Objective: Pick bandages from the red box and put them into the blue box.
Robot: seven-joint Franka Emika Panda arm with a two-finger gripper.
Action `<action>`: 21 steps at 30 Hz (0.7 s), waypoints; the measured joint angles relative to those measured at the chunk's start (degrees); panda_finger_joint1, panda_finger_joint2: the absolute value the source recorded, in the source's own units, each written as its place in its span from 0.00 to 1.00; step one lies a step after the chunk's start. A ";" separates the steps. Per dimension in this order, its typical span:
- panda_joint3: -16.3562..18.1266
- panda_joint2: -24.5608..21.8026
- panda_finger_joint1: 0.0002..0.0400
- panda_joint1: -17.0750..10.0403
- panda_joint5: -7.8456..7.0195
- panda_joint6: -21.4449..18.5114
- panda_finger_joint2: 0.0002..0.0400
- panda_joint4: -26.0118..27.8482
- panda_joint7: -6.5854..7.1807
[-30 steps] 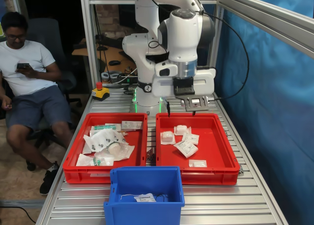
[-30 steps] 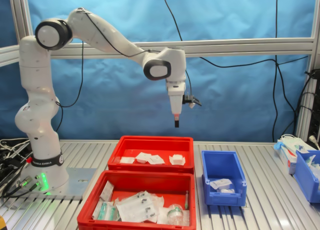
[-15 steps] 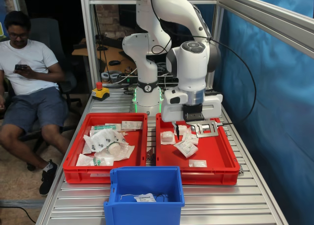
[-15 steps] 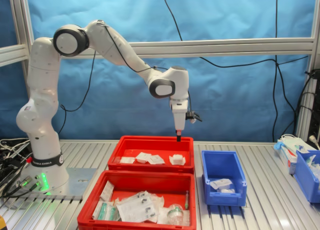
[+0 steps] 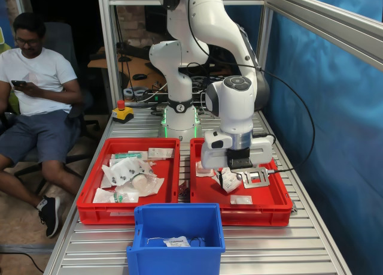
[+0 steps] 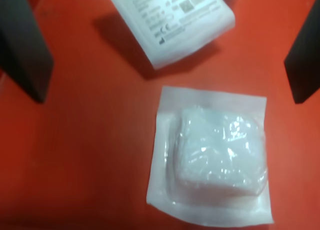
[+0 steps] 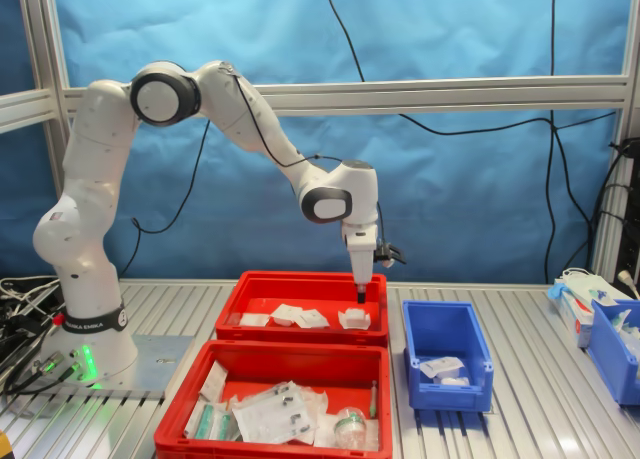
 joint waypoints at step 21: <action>0.00 5.56 1.00 0.83 0.00 6.00 1.00 0.01 0.00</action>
